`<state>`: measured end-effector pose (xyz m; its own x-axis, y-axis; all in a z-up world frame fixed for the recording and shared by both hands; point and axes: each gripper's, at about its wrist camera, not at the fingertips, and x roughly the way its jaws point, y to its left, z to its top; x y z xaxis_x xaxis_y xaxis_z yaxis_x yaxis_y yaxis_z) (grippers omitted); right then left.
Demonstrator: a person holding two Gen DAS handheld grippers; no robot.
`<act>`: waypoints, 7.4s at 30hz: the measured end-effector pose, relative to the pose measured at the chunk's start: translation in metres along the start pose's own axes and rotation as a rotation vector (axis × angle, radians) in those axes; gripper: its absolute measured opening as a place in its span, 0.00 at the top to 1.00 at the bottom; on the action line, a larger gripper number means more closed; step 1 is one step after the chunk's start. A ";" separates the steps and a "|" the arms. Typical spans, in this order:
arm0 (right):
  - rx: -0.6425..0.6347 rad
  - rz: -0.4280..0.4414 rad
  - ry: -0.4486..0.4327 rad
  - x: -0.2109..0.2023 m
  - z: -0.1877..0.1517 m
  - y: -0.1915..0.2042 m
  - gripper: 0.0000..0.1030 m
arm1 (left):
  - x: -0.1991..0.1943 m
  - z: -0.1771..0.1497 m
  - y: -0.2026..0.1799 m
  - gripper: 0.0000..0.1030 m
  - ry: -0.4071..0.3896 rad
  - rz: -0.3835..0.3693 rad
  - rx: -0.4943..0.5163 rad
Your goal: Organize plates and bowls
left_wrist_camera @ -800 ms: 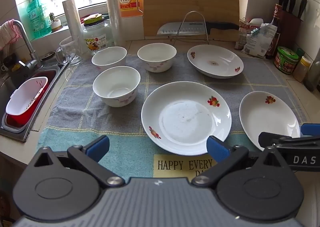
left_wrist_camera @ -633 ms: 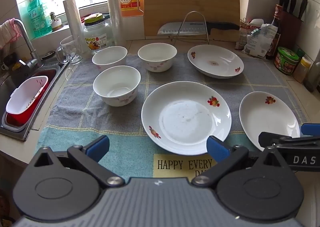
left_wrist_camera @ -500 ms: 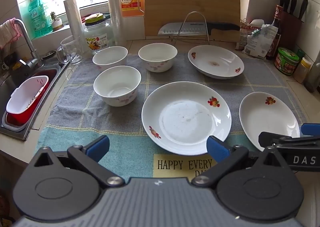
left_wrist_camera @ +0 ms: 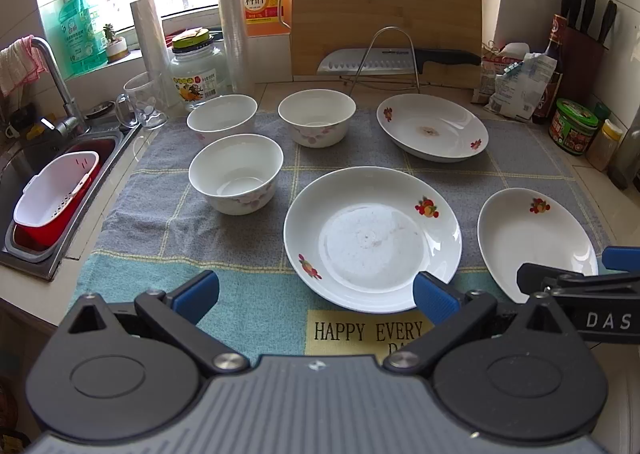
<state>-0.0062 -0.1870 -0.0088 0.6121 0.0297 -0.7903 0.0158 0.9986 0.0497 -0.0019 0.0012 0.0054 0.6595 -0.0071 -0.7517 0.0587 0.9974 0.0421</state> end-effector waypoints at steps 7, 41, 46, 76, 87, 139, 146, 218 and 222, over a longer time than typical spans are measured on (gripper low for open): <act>-0.006 0.000 -0.003 -0.004 0.004 0.000 0.00 | -0.001 0.000 -0.001 0.01 -0.002 0.001 -0.002; -0.008 0.014 -0.048 -0.009 0.001 -0.001 0.00 | -0.006 0.000 -0.002 0.01 -0.021 -0.017 -0.035; -0.012 0.019 -0.048 -0.010 0.001 -0.002 0.00 | -0.006 0.000 -0.003 0.01 -0.022 -0.014 -0.036; -0.048 0.073 -0.067 -0.009 -0.001 -0.025 0.00 | -0.004 0.001 -0.029 0.01 -0.023 0.016 -0.014; -0.087 0.123 -0.164 -0.013 -0.014 -0.067 0.00 | -0.002 0.010 -0.061 0.01 -0.108 -0.054 0.043; -0.232 0.132 -0.207 0.077 -0.098 -0.115 0.00 | 0.151 0.073 -0.178 0.01 0.086 -0.536 0.545; -0.251 0.155 -0.238 0.079 -0.099 -0.117 0.00 | 0.171 0.077 -0.183 0.03 0.184 -0.605 0.617; -0.281 0.083 -0.177 0.104 -0.025 -0.160 0.00 | 0.219 0.145 -0.258 0.39 0.245 -0.776 0.804; -0.274 0.070 -0.170 0.114 -0.017 -0.168 0.00 | 0.230 0.153 -0.268 0.39 0.230 -0.776 0.812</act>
<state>0.0475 -0.3506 -0.1176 0.7277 0.1146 -0.6763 -0.2303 0.9695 -0.0835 0.2483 -0.2787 -0.0779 0.0862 -0.5034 -0.8598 0.9111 0.3889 -0.1363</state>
